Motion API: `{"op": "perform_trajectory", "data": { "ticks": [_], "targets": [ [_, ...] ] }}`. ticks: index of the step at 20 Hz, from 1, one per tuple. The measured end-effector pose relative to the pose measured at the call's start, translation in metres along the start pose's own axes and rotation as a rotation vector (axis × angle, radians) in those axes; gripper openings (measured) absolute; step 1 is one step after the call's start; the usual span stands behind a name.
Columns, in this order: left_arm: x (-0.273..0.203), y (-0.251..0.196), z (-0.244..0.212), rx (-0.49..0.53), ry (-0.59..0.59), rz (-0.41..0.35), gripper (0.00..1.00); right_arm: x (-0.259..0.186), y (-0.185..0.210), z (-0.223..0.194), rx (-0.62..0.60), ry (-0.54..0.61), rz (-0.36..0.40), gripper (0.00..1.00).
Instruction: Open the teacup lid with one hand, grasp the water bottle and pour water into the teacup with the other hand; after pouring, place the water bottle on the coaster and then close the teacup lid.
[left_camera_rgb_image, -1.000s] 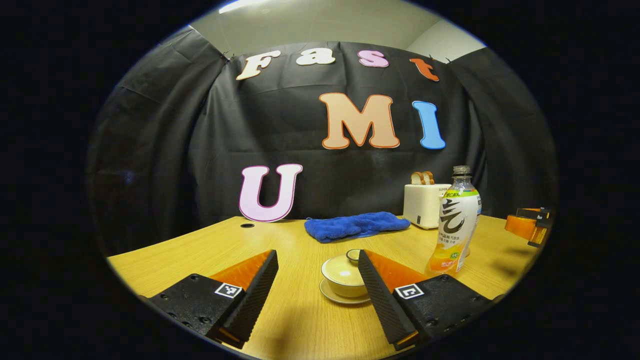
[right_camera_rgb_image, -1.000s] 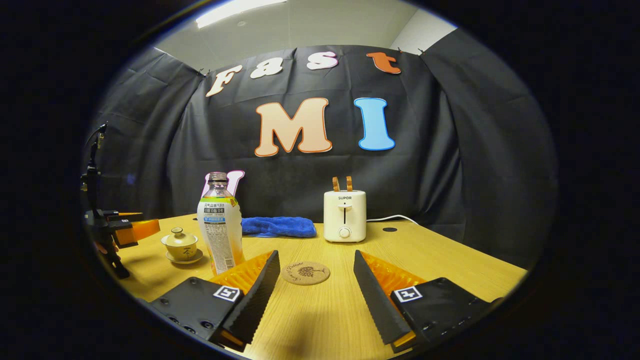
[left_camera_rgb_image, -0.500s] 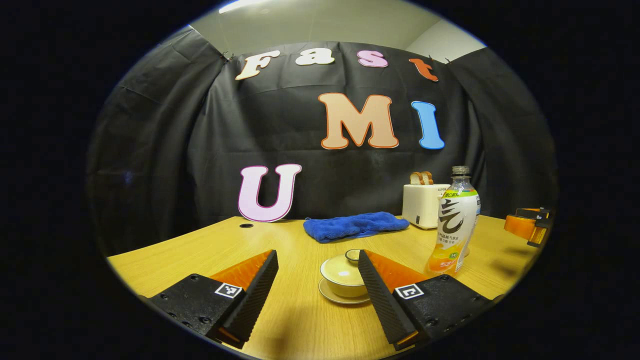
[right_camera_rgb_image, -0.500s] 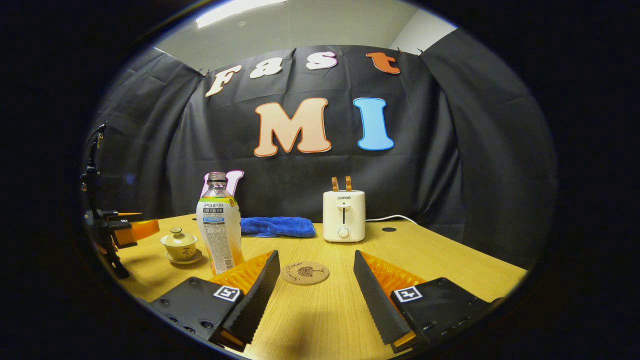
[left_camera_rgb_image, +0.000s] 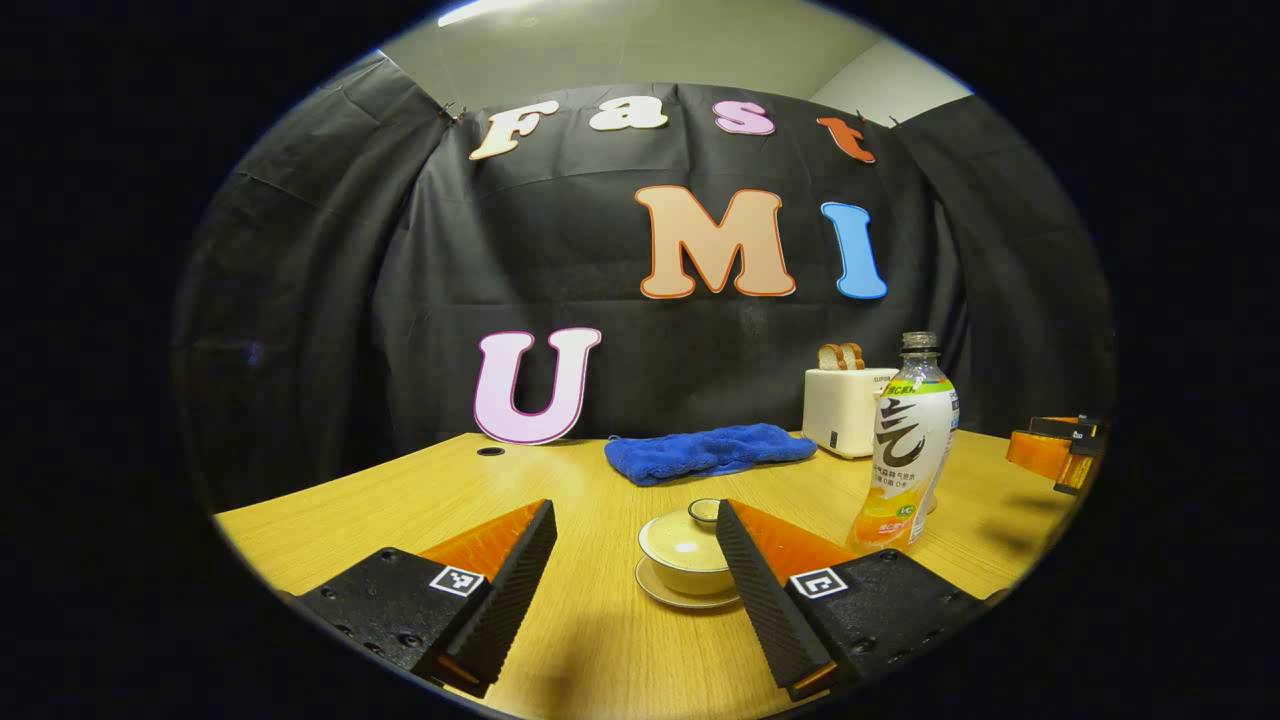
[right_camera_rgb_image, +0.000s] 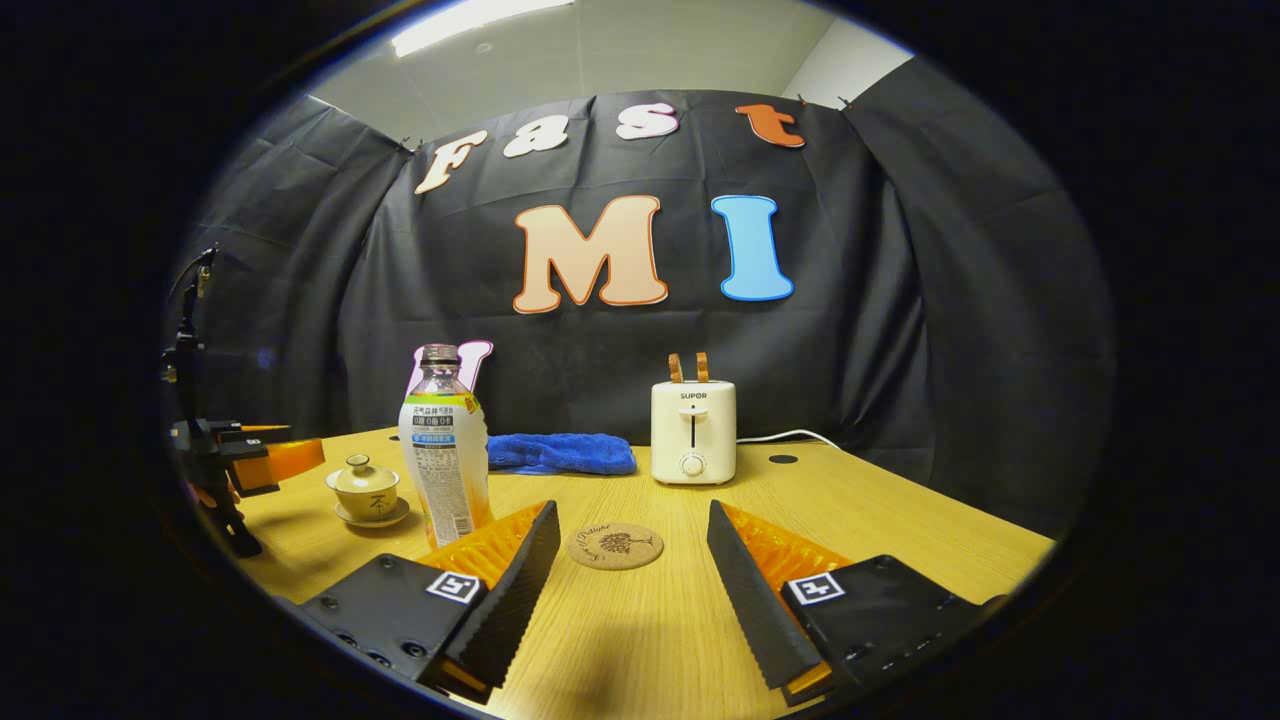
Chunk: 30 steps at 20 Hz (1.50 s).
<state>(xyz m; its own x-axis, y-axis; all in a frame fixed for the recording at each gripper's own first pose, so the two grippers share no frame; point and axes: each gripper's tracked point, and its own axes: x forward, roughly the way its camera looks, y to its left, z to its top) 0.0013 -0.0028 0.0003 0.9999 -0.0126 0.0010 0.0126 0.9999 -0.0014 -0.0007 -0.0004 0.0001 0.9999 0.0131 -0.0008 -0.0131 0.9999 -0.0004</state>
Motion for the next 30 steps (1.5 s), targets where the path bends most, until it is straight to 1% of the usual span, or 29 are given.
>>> {"op": "perform_trajectory", "data": {
  "ticks": [2, 3, 4, 5, 6, 7, 8, 11, 12, 17, 18, 21, 22, 23, 25, 27, 28, 30],
  "targets": [
    [0.000, 0.000, 0.001, 0.000, 0.000, 0.000, 0.95, 0.000, 0.000, 0.000, 0.000, 0.000, 0.000, 0.95],
    [0.001, 0.000, 0.001, 0.000, 0.000, 0.000, 0.94, 0.000, 0.000, 0.000, 0.000, 0.001, 0.000, 0.92],
    [0.000, 0.000, 0.000, 0.000, 0.000, 0.000, 0.95, 0.000, 0.000, 0.000, 0.000, 0.000, 0.000, 0.95],
    [-0.001, -0.001, -0.001, 0.000, 0.000, -0.002, 0.95, 0.000, 0.000, 0.000, 0.000, 0.000, 0.000, 0.95],
    [-0.001, -0.002, 0.000, 0.000, 0.000, -0.008, 0.95, 0.000, 0.000, 0.000, 0.000, 0.000, 0.000, 0.98],
    [0.000, -0.004, 0.001, 0.000, -0.001, -0.019, 0.94, 0.000, 0.000, 0.000, 0.000, 0.000, 0.000, 0.92],
    [0.001, -0.006, 0.002, 0.001, -0.002, -0.027, 0.94, 0.000, 0.000, 0.000, 0.000, 0.000, 0.000, 0.95],
    [0.001, -0.008, 0.001, 0.001, -0.002, -0.039, 0.94, 0.000, 0.000, 0.000, 0.000, 0.000, 0.001, 0.95],
    [0.000, -0.009, 0.000, 0.001, -0.001, -0.043, 0.94, 0.000, 0.000, 0.000, 0.000, 0.001, 0.001, 0.92],
    [0.004, -0.017, 0.000, 0.002, -0.001, -0.080, 0.94, 0.000, 0.000, 0.000, 0.000, 0.001, 0.001, 0.92],
    [0.006, -0.019, 0.000, 0.002, 0.001, -0.085, 0.96, 0.000, 0.000, 0.000, 0.000, 0.000, 0.001, 0.92],
    [0.015, -0.022, -0.001, 0.002, 0.004, -0.100, 0.94, 0.000, 0.000, 0.000, 0.000, 0.000, 0.001, 0.92],
    [0.018, -0.022, -0.002, 0.003, 0.011, -0.099, 0.94, 0.000, 0.000, -0.001, 0.000, 0.000, 0.001, 0.95],
    [0.020, -0.024, -0.004, 0.003, 0.017, -0.105, 0.94, 0.000, 0.000, 0.000, 0.000, 0.000, 0.001, 0.92],
    [0.027, -0.030, -0.007, 0.007, 0.040, -0.127, 0.94, 0.000, 0.000, 0.000, 0.000, 0.000, 0.001, 0.92],
    [0.032, -0.030, -0.014, 0.009, 0.082, -0.132, 0.93, 0.000, 0.000, 0.000, 0.001, 0.000, 0.001, 0.92],
    [0.036, -0.031, -0.018, 0.013, 0.106, -0.135, 0.93, 0.000, 0.000, -0.001, 0.000, 0.000, 0.001, 0.95],
    [0.040, -0.037, -0.024, 0.021, 0.143, -0.145, 0.93, 0.000, 0.000, -0.001, 0.001, 0.000, 0.001, 0.95]
  ]
}}
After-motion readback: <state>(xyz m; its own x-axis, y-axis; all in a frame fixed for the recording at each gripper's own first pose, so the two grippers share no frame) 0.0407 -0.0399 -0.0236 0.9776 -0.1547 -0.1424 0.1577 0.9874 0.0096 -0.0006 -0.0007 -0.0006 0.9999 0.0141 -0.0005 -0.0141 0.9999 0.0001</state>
